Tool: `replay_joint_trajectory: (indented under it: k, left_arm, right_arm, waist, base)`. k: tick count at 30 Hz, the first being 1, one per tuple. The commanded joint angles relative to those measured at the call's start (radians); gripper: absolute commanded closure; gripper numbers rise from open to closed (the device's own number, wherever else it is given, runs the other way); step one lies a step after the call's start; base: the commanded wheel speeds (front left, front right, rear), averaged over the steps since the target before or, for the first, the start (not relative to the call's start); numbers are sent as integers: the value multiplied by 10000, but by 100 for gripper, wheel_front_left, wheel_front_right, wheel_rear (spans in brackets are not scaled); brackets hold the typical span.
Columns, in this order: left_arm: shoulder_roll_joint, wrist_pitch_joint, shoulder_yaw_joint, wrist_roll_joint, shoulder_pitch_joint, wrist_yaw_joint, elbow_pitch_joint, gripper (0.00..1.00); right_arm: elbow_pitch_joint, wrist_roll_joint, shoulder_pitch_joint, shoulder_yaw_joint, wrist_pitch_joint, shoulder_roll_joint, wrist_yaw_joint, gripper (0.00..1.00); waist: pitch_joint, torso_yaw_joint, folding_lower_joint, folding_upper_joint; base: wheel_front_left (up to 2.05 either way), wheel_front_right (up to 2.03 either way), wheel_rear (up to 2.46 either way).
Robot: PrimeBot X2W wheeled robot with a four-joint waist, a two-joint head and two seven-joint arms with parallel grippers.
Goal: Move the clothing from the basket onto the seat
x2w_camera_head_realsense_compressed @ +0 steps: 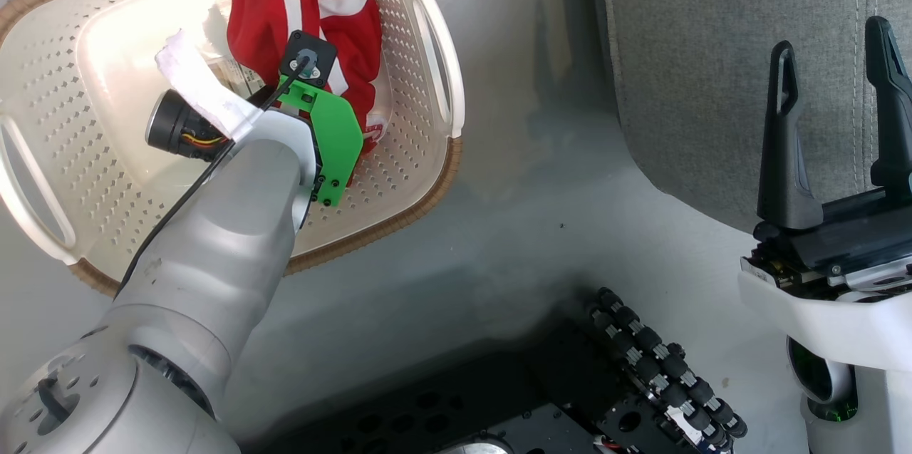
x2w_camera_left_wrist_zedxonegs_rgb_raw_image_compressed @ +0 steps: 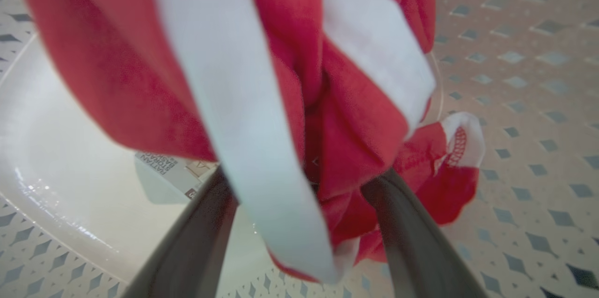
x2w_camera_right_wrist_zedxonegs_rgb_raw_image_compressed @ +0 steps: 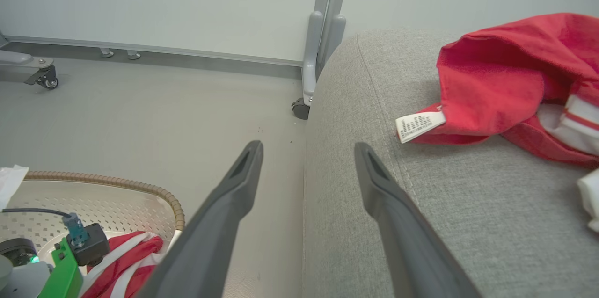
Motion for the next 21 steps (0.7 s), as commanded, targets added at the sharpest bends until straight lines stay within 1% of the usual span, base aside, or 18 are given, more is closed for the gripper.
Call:
replay_joint_trajectory:
  k: [1,2,3,4,5,10,13,17,21]
  left_arm:
    - [60,78,-28,-39,-189,30,69,0]
    - [60,140,-41,-61,-180,13,75,0]
    - [60,197,-55,-71,-170,-16,88,25]
    - [60,235,-64,-88,-176,-35,94,80]
    - [60,235,-71,-120,-185,-65,98,100]
    - [117,28,9,-257,-285,-245,119,100]
    - [242,-84,27,-309,-322,-263,130,100]
    - [314,66,130,-469,-228,-347,125,100]
    - [542,71,195,-572,-351,-417,136,100]
  right_arm:
    - [-54,-33,54,-30,-30,12,-16,0]
    - [-53,-43,44,-25,-30,20,-15,0]
    - [-49,-49,24,-14,-30,26,-15,0]
    - [-45,-50,5,-4,-30,33,-16,0]
    - [-40,-56,-28,7,-30,36,-16,0]
    - [-12,-22,-252,23,-30,51,-15,0]
    - [87,47,-511,96,-28,73,-15,0]
    - [278,-48,-848,234,-30,58,-17,0]
    - [509,124,-1275,291,-30,147,-15,0]
  waist:
    - [10,10,0,-1]
    - [12,16,0,-1]
    - [12,22,0,-1]
    - [13,26,0,-1]
    - [14,32,0,-1]
    - [18,26,0,-1]
    - [-48,-15,0,-1]
    - [-229,-96,0,-1]
    - [-440,-244,0,-1]
  base:
    - [0,0,0]
    - [0,0,0]
    - [0,0,0]
    - [0,0,0]
    - [0,0,0]
    - [0,0,0]
    - [0,0,0]
    - [0,0,0]
    - [0,0,0]
